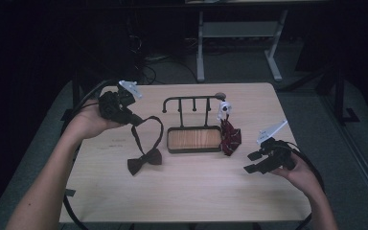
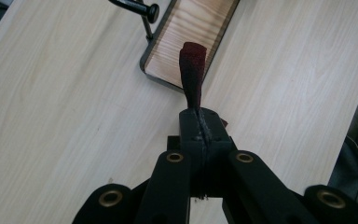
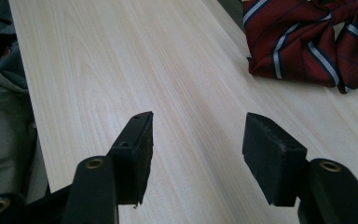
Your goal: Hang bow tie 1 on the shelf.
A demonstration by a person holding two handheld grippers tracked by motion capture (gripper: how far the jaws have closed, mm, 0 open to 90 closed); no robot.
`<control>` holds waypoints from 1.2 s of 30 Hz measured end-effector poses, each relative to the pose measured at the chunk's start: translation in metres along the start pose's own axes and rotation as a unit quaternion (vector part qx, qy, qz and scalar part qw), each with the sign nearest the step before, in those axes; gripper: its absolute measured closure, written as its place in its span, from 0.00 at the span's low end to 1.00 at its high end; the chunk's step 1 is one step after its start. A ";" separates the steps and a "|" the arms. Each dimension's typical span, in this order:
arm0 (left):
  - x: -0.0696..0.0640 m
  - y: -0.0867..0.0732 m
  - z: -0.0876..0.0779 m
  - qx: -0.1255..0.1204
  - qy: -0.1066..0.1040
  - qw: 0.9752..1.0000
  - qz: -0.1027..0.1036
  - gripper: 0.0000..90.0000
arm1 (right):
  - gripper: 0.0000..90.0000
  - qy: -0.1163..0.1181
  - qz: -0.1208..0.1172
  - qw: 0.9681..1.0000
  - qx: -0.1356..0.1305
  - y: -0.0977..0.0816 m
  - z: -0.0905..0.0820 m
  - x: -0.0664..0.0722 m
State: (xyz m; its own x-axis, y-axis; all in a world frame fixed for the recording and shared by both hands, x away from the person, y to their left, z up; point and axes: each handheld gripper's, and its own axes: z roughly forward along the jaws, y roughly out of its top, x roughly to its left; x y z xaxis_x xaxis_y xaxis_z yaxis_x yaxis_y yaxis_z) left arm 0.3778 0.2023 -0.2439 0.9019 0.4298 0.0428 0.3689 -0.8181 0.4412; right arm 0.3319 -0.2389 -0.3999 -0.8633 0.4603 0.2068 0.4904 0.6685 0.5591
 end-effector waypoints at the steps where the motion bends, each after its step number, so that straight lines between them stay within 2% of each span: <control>1: 0.000 0.001 0.000 0.000 0.001 1.000 0.001 1.00 | 0.47 0.000 0.000 1.000 0.000 0.000 0.000 0.000; 27: 0.015 0.034 0.001 0.005 0.009 1.000 0.004 1.00 | 0.48 -0.002 -0.004 1.000 -0.002 0.000 -0.002 0.000; 36: 0.026 0.040 0.009 0.010 0.008 1.000 -0.009 1.00 | 0.48 -0.003 -0.004 1.000 -0.005 -0.001 -0.005 0.001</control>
State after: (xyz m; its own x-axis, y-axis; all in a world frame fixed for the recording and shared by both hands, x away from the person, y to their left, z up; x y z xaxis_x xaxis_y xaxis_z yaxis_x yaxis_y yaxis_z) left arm 0.4182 0.1770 -0.2331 0.8915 0.4503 0.0496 0.3896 -0.8180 0.4232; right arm 0.3306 -0.2421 -0.3960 -0.8660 0.4594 0.1976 0.4830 0.6659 0.5686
